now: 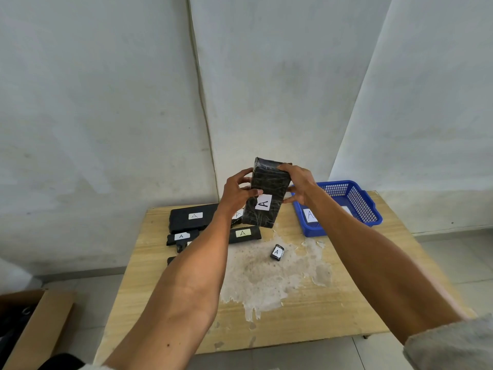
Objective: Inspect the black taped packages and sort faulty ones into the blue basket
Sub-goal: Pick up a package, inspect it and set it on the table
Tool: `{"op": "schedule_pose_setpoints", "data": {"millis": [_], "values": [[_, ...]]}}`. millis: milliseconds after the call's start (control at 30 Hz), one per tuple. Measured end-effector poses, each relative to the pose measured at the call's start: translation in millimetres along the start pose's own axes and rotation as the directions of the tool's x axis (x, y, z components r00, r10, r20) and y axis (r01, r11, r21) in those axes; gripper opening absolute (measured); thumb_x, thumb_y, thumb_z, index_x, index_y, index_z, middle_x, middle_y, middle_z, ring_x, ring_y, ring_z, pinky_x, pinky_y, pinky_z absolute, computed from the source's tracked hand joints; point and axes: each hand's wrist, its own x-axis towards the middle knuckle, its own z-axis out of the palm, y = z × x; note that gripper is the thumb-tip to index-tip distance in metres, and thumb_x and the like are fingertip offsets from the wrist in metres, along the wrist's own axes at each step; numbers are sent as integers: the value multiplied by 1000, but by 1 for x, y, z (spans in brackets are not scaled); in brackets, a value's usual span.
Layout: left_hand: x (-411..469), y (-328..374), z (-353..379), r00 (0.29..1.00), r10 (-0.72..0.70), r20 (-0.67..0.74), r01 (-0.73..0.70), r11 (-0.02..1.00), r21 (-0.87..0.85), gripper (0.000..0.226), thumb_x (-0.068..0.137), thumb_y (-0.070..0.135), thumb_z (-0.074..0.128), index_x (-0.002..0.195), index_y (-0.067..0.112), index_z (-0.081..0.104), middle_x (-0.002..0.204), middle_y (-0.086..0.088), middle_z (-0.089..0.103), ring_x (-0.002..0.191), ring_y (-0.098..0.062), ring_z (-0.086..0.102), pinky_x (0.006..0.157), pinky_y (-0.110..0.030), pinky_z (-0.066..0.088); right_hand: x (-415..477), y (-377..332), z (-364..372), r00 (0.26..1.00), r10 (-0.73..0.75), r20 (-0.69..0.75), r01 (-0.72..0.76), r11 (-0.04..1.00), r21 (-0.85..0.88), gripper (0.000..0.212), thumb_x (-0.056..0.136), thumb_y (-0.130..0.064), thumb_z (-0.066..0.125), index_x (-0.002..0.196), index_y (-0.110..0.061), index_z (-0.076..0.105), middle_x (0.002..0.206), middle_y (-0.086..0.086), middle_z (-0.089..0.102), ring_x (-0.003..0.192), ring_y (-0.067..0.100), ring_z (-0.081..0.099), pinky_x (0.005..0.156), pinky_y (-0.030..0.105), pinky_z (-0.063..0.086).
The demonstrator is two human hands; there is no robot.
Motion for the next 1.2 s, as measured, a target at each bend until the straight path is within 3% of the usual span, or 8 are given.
{"op": "schedule_pose_setpoints", "data": {"millis": [233, 367, 467, 667, 767, 933, 1067, 1200], "values": [[2, -1, -3, 1000, 2, 23, -3, 999, 31, 69, 57, 28, 90, 114, 56, 65, 114, -7, 68, 110, -29, 67, 94, -57, 54, 2, 2, -1, 1000, 0, 13, 0, 1000, 1, 27, 90, -31, 66, 108, -12, 64, 107, 12, 68, 101, 35, 62, 78, 58, 57], [2, 1, -4, 998, -29, 50, 23, 994, 111, 75, 66, 19, 89, 133, 40, 60, 113, -5, 69, 109, -25, 67, 93, -55, 55, 7, 5, -4, 1000, -16, 4, 16, 999, -48, 30, 89, -34, 65, 110, -13, 63, 107, 13, 68, 102, 35, 63, 86, 58, 56], [3, 2, -5, 993, -66, 94, 47, 980, 193, 79, 68, 15, 89, 139, 31, 57, 112, -7, 69, 109, -24, 67, 94, -54, 55, 14, 10, -9, 984, -174, -27, 164, 962, -218, 34, 87, -40, 68, 115, -22, 62, 108, 11, 70, 105, 29, 65, 88, 51, 57], [9, 7, -7, 987, -114, 110, 80, 959, 273, 77, 70, 14, 88, 139, 30, 58, 112, -3, 71, 109, -22, 66, 98, -52, 52, 6, 23, -26, 903, -381, 197, 427, 850, -309, 56, 73, -24, 88, 123, -18, 63, 117, 6, 66, 103, 22, 67, 77, 39, 62], [10, 10, -1, 989, -97, 114, 62, 958, 281, 70, 72, 18, 88, 137, 24, 61, 118, -4, 71, 112, -21, 65, 102, -45, 51, 5, 24, -32, 924, -368, 103, 382, 900, -209, 47, 75, -13, 87, 117, -14, 65, 110, 13, 69, 94, 28, 71, 60, 38, 63], [6, 11, 6, 998, -65, -26, 70, 925, 373, 69, 74, 44, 85, 136, 21, 62, 142, -5, 59, 131, -21, 53, 104, -30, 42, 9, 36, -42, 954, -296, -56, 297, 955, 11, 35, 79, -14, 84, 109, -13, 66, 107, 12, 72, 92, 28, 73, 59, 38, 62], [1, 1, 3, 970, -194, -146, 233, 913, 336, 93, 69, 47, 88, 147, 19, 47, 153, -6, 45, 140, -27, 43, 112, -42, 39, 12, 44, -52, 958, -238, -162, 253, 964, 83, 37, 80, -15, 84, 111, -13, 65, 109, 12, 71, 91, 28, 73, 64, 47, 63], [-3, -4, 4, 913, -403, -66, 407, 911, 63, 107, 67, 25, 93, 154, 21, 30, 148, -7, 49, 128, -32, 53, 93, -53, 54, 15, 54, -62, 962, -164, -217, 206, 960, 190, 30, 81, -17, 83, 105, -18, 64, 112, 18, 68, 97, 36, 72, 73, 55, 62]]}}
